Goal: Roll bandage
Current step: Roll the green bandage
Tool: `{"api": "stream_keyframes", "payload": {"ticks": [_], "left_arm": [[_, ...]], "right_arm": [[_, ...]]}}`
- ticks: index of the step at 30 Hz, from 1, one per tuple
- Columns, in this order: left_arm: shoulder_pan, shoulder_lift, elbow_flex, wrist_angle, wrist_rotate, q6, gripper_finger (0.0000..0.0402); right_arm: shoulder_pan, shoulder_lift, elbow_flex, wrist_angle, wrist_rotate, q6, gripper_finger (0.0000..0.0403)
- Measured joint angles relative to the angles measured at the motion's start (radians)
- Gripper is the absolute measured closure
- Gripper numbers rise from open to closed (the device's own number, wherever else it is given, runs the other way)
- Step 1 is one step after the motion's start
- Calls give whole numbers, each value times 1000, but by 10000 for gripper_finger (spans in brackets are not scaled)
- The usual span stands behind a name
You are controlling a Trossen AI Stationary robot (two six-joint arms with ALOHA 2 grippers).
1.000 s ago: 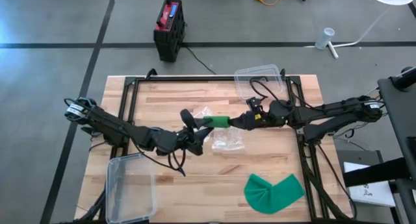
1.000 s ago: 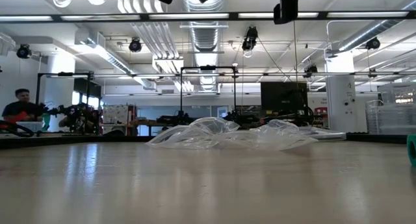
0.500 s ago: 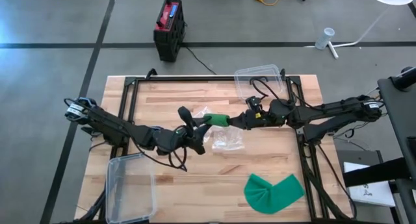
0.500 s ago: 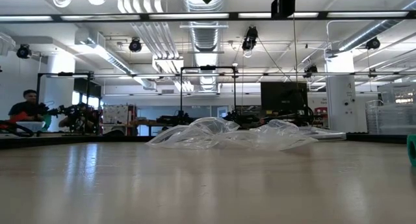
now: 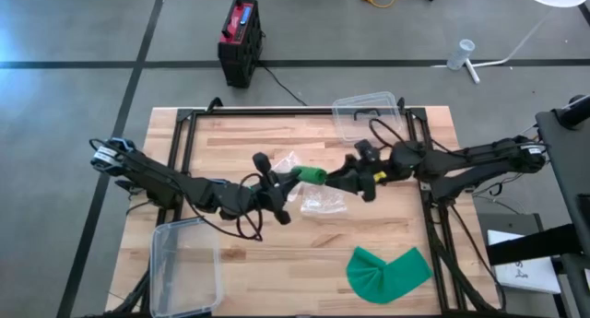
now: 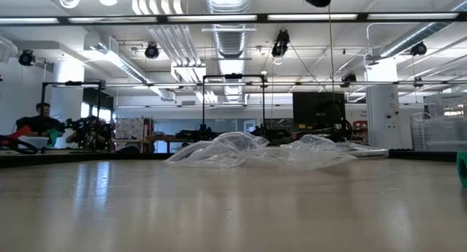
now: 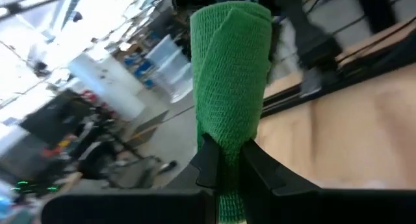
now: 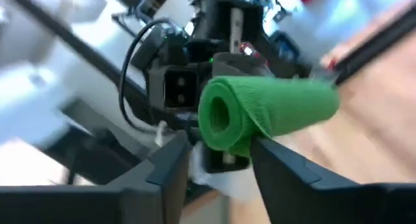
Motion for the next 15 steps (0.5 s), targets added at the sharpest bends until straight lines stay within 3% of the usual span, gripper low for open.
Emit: {"api": "stream_keyframes", "payload": {"ticks": [7, 10, 15], "left_arm": [[-11, -48, 0, -79, 259, -327, 381], [-4, -51, -1, -82, 339, -456, 381], [9, -52, -1, -83, 372, -610, 381]], "right_arm": [[56, -67, 83, -194, 49, -662, 181], [80, -63, 84, -199, 59, -857, 157], [86, -27, 84, -200, 58, -1073, 123]]}}
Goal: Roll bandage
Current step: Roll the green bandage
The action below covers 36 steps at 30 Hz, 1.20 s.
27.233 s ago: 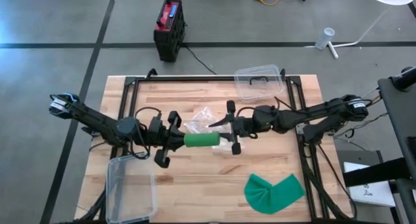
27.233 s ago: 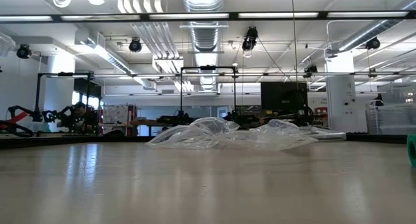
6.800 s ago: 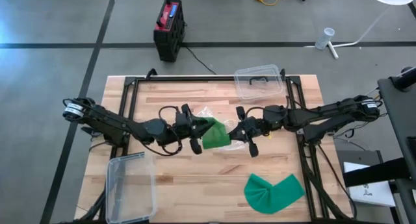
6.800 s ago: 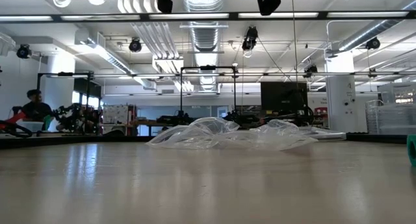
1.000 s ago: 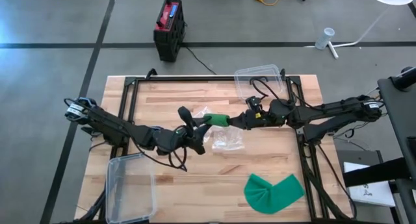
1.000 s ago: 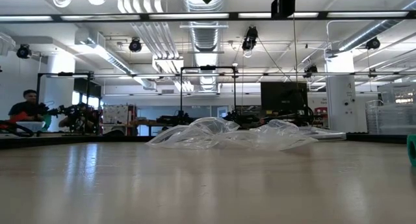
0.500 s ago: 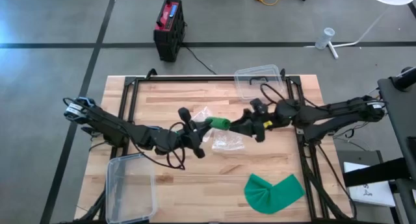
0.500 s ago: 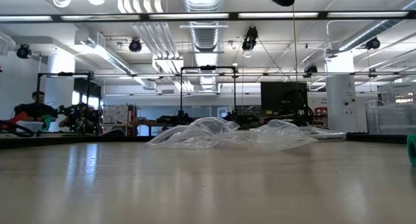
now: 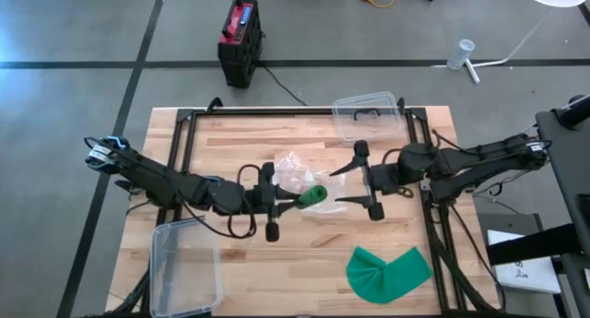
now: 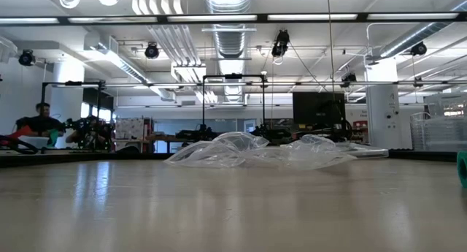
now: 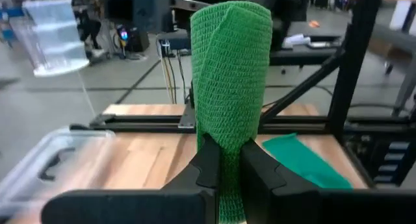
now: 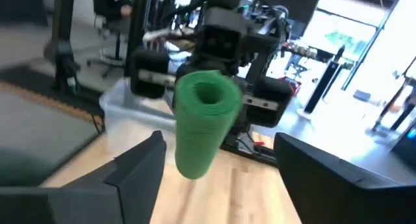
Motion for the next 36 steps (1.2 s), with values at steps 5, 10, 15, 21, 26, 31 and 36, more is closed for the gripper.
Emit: {"api": "stream_keyframes", "payload": {"ticks": [5, 10, 15, 21, 26, 31, 36], "left_arm": [[16, 0, 0, -15, 1, -97, 381], [23, 2, 0, -36, 0, -114, 382], [23, 11, 0, -30, 0, -112, 376], [22, 13, -4, -38, 17, -106, 372], [14, 13, -8, -40, 17, -106, 377], [10, 12, -15, -48, 17, -105, 377], [10, 39, -21, -44, -5, -98, 379]], "right_arm": [[-1, 42, 2, 7, -5, -137, 105], [-9, 80, 5, 88, 9, -207, 108], [-9, 129, 5, 179, 49, -252, 124], [-8, 184, 41, 188, 64, -231, 148], [-8, 207, 71, 156, 72, -182, 189], [-8, 206, 78, 136, 77, -103, 268], [-8, 188, 78, 68, 138, -21, 358]]}}
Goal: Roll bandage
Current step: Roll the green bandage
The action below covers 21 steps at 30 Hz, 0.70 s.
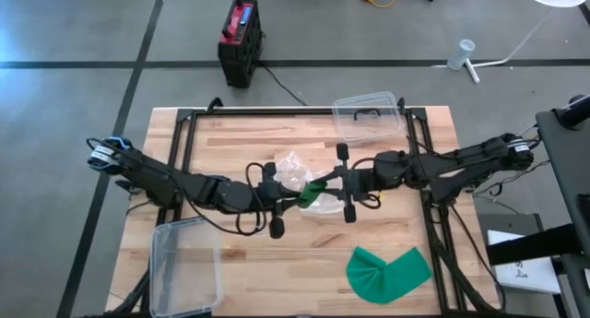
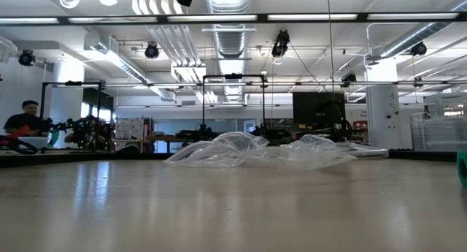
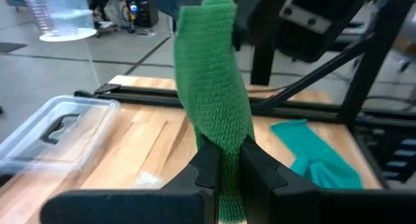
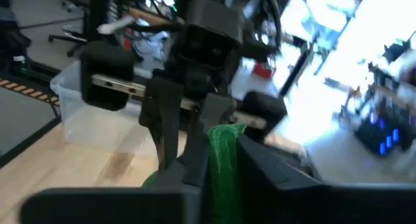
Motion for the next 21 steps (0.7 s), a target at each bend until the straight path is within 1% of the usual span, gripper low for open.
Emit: {"api": "stream_keyframes", "payload": {"ticks": [2, 7, 9, 12, 14, 17, 19, 21], "left_arm": [[1, 27, 3, 4, -16, 2, 378], [0, 58, 5, 6, -59, 35, 379], [0, 60, 6, 3, -76, 57, 379], [0, 62, 5, -6, -86, 92, 379], [-1, 64, -1, -37, -72, 124, 380], [-6, 70, -3, -55, -60, 149, 379], [-4, 64, -1, -52, -82, 151, 379], [-2, 64, -2, -56, -110, 156, 379]], "right_arm": [[-1, -3, 0, -30, 18, 33, 380], [-8, -5, -2, -60, 39, 151, 379], [-15, -5, -2, -61, 45, 179, 358], [-17, -15, -2, -76, 71, 229, 310], [-25, -30, 3, -77, 125, 265, 280], [-29, -64, 4, -111, 199, 306, 245], [-24, -86, 3, -147, 195, 321, 230], [-11, -111, 3, -171, 160, 328, 220]]}}
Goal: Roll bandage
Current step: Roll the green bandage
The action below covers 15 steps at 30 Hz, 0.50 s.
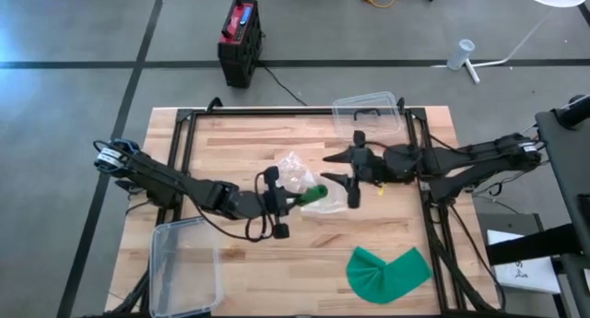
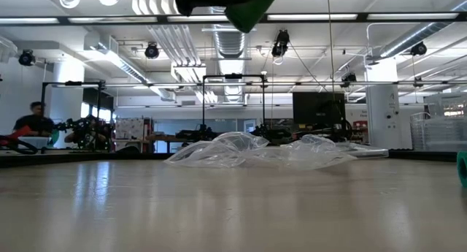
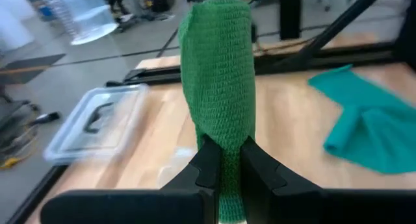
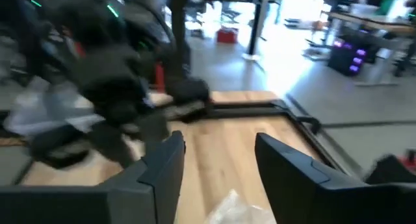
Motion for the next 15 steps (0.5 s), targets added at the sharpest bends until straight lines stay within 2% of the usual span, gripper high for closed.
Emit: {"api": "stream_keyframes", "payload": {"ticks": [3, 7, 12, 15], "left_arm": [[-1, 1, 0, 4, -6, 26, 379], [0, 1, 0, 12, -12, 52, 379], [1, 0, 0, 17, -14, 52, 376], [1, 0, 0, 10, -15, 50, 376]], "right_arm": [[48, -26, -2, -45, -45, -17, 215], [124, -1, -16, -91, -68, -42, 219], [162, 60, -17, -87, 38, -42, 231], [163, 82, -14, -89, 52, -47, 237]]}}
